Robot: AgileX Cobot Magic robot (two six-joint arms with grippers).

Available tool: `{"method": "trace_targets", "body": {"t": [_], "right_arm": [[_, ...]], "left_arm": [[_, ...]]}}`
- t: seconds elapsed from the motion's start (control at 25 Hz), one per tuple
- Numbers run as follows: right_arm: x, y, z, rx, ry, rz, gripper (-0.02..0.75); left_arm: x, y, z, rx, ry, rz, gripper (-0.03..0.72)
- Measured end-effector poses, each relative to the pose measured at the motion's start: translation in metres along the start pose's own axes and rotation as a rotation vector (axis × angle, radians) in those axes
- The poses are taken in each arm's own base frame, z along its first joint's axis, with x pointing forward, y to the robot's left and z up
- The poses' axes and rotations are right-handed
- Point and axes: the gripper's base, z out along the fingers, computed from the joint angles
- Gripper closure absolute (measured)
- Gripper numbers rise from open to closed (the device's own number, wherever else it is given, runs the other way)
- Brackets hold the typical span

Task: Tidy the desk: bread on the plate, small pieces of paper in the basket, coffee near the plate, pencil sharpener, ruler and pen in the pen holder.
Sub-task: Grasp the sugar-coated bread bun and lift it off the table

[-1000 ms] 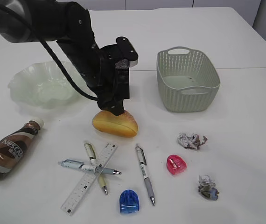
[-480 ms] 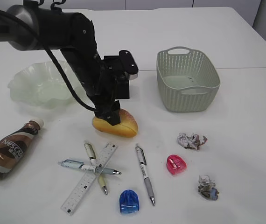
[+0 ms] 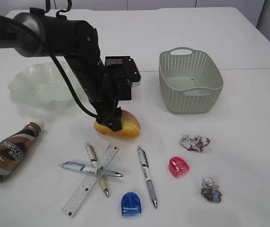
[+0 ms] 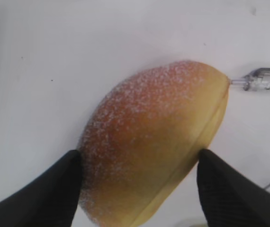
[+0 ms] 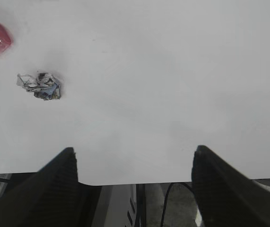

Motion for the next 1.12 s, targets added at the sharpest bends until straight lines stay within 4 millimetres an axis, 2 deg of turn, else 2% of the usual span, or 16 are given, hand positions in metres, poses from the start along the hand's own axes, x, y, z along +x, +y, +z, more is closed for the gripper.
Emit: {"method": "trace_targets", "body": {"t": [0.24,0.36,0.68,1.0,1.12], "right_arm": [[0.0,0.0,0.0,0.002,0.0,-0.001,0.187],[0.0,0.0,0.0,0.002,0.0,-0.001,0.187],[0.0,-0.001,0.0,0.014,-0.002,-0.005,0.187],[0.0,-0.002,0.0,0.019,-0.002,-0.007,0.188],[0.0,-0.002,0.0,0.019,-0.002,-0.007,0.188]], "left_arm": [[0.0,0.002,0.007,-0.003,-0.003,-0.001,0.139],[-0.001,0.002,0.008,-0.002,-0.004,0.0,0.165],[-0.001,0.003,0.017,0.008,0.001,-0.005,0.323],[0.0,0.003,0.018,0.013,0.001,-0.018,0.522],[0.0,0.003,0.018,0.013,0.001,-0.047,0.549]]}}
